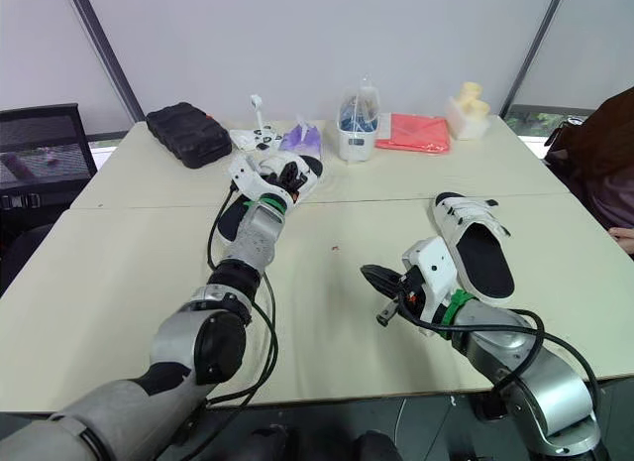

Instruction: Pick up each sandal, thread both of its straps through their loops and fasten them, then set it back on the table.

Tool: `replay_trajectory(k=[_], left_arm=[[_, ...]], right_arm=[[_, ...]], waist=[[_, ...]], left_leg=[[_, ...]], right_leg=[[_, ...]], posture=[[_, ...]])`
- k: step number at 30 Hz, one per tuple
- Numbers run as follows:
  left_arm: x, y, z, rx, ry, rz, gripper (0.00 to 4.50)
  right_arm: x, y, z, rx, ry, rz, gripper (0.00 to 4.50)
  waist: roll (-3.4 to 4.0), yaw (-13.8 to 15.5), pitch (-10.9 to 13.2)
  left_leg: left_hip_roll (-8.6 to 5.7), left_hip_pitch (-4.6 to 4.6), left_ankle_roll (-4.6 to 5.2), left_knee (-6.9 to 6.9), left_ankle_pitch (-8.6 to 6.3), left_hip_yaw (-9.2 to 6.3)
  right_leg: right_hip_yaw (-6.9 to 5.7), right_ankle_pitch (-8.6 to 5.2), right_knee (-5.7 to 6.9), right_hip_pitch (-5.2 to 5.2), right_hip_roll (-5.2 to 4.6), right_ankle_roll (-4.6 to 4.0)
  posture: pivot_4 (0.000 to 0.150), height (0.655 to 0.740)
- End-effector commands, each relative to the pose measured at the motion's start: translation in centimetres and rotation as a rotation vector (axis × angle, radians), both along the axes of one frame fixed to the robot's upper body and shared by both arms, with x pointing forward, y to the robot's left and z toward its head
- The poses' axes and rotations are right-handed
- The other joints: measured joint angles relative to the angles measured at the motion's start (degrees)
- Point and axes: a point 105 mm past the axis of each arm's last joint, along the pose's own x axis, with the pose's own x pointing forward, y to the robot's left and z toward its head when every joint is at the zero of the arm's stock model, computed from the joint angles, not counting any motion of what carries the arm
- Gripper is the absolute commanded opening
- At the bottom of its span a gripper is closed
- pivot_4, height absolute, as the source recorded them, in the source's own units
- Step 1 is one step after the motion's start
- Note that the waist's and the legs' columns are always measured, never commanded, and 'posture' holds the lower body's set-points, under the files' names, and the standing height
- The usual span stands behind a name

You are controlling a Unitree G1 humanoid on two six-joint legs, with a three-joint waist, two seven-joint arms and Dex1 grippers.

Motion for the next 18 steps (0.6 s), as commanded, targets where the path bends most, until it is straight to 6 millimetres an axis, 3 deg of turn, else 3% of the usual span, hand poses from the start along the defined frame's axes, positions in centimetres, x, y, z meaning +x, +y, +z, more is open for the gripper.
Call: replay_trajectory(k=[1, 6, 8, 13, 15, 18], left_arm=[[0.3, 0.1, 2.2, 0.027, -0.074, 0.03, 0.95], [0.3, 1.2, 0.5, 0.034, -0.015, 0.069, 3.44], [0.3, 1.1, -1.3, 0.087, 0.078, 0.053, 4.46], [-0.5, 1.1, -3.4, 0.15, 0.172, 0.012, 4.46], [-2.7, 2.0, -3.2, 0.215, 0.107, -0.06, 4.46], [-7.7, 4.1, -3.1, 0.453, 0.043, -0.184, 4.46]], right_arm=[[-0.2, 0.4, 0.7, 0.005, -0.039, 0.015, 0.0], [-0.2, 1.1, 0.4, 0.011, -0.03, 0.039, 0.0], [-0.2, 1.4, 0.3, 0.013, -0.025, 0.053, 0.0], [-0.2, 1.7, 0.0, 0.011, -0.013, 0.075, 0.0], [-0.3, 1.6, -0.2, 0.014, -0.007, 0.082, 0.0], [0.0, 1.1, -0.2, 0.046, 0.007, 0.074, 0.0]], waist=[[-0.01, 0.0, 0.0], [0.0, -0.1, 0.0], [0.0, -0.2, 0.0], [0.02, -0.2, 0.0], [0.11, -0.9, -0.1], [0.11, -2.5, -0.1]], left_leg=[[-0.03, 0.0, 0.01, 0.0, -0.01, 0.0], [-0.06, 0.0, 0.02, 0.05, -0.01, -0.02], [-0.06, 0.01, 0.02, 0.06, 0.0, -0.03], [-0.07, 0.04, 0.02, 0.07, 0.0, -0.04], [-0.06, 0.09, 0.02, 0.01, 0.0, -0.02], [0.0, 0.13, 0.0, -0.07, 0.0, 0.04]], right_leg=[[0.0, 0.0, 0.0, 0.0, -0.03, 0.02], [0.01, 0.04, 0.06, 0.01, -0.03, 0.08], [0.01, 0.04, 0.09, 0.01, -0.03, 0.08], [0.01, 0.05, 0.1, 0.04, -0.02, 0.09], [0.07, 0.05, 0.1, 0.04, -0.02, 0.09], [0.43, 0.04, 0.17, -0.05, 0.06, 0.09]], posture=[[0.15, 0.74], [0.15, 0.74], [0.15, 0.74], [0.15, 0.74], [0.15, 0.74], [0.15, 0.74]])
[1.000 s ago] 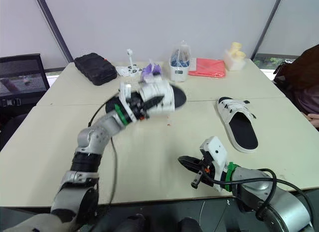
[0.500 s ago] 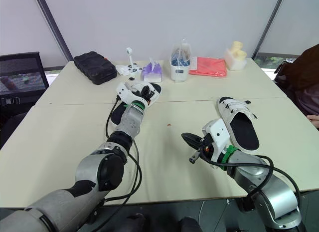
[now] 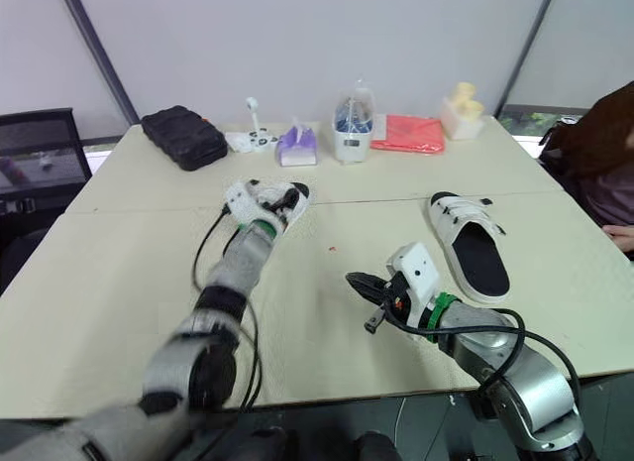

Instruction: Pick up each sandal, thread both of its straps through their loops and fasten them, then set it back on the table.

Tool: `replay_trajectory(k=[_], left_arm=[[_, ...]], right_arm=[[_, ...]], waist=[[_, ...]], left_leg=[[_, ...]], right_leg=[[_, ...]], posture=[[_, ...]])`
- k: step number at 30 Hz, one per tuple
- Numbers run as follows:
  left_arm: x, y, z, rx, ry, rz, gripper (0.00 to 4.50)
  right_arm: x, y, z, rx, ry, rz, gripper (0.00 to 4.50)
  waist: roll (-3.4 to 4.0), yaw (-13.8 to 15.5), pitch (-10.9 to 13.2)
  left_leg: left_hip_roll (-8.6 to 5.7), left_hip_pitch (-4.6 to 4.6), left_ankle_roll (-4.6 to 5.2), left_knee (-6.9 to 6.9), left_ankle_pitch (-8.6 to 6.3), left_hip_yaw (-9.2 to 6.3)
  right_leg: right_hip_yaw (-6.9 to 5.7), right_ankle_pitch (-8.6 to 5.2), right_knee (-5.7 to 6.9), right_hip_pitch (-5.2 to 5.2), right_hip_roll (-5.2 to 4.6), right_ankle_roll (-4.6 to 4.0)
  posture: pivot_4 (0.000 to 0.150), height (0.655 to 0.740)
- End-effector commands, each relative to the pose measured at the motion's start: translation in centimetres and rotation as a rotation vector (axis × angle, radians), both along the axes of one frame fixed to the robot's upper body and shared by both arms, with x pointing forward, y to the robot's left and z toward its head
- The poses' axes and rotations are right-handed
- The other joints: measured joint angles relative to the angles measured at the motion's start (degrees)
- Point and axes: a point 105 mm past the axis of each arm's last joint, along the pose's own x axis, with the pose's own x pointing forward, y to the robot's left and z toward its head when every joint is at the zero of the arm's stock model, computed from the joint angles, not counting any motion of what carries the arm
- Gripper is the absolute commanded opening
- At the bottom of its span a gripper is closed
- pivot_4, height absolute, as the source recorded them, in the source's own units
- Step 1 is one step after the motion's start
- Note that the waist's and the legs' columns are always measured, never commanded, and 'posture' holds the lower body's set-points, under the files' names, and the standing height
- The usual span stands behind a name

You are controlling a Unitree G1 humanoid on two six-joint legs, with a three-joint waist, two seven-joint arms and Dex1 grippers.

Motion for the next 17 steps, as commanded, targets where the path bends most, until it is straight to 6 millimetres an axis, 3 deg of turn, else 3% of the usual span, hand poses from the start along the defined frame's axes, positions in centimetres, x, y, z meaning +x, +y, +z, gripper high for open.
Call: replay_trajectory(k=[1, 5, 9, 17], left_arm=[[-5.1, 0.5, 1.6, 0.212, -0.06, -0.203, 4.46], [-9.5, 1.1, 1.5, 0.324, -0.072, -0.349, 4.46], [-16.5, 1.5, 0.9, 0.471, -0.139, -0.593, 4.46], [-18.6, 1.9, 0.2, 0.421, -0.108, -0.476, 4.46]], right_arm=[[0.3, -0.8, 0.9, 0.059, -0.021, -0.014, 0.0], [0.8, -1.7, 1.3, 0.11, -0.011, -0.036, 0.0], [2.2, -3.2, 1.9, 0.172, -0.012, -0.075, 0.0], [3.9, -3.6, -0.7, 0.198, 0.048, -0.104, 0.0]], waist=[[0.03, -0.9, 0.0], [0.19, -0.4, 0.0], [0.36, -0.1, -0.1], [0.55, 1.4, -0.1]], left_leg=[[0.01, 0.03, -0.01, -0.03, 0.0, 0.02], [0.08, 0.06, -0.08, 0.0, 0.04, 0.0], [0.15, 0.16, -0.09, 0.1, 0.05, 0.12], [0.18, 0.13, -0.02, 0.1, 0.02, 0.28]], right_leg=[[0.14, 0.0, 0.06, -0.03, -0.01, -0.01], [0.17, 0.05, 0.14, -0.05, 0.03, -0.15], [0.18, -0.04, -0.13, 0.18, 0.01, -0.48], [0.2, -0.07, -0.2, 0.19, -0.09, -0.53]], posture=[[0.15, 0.74], [0.15, 0.74], [0.15, 0.74], [0.15, 0.74]])
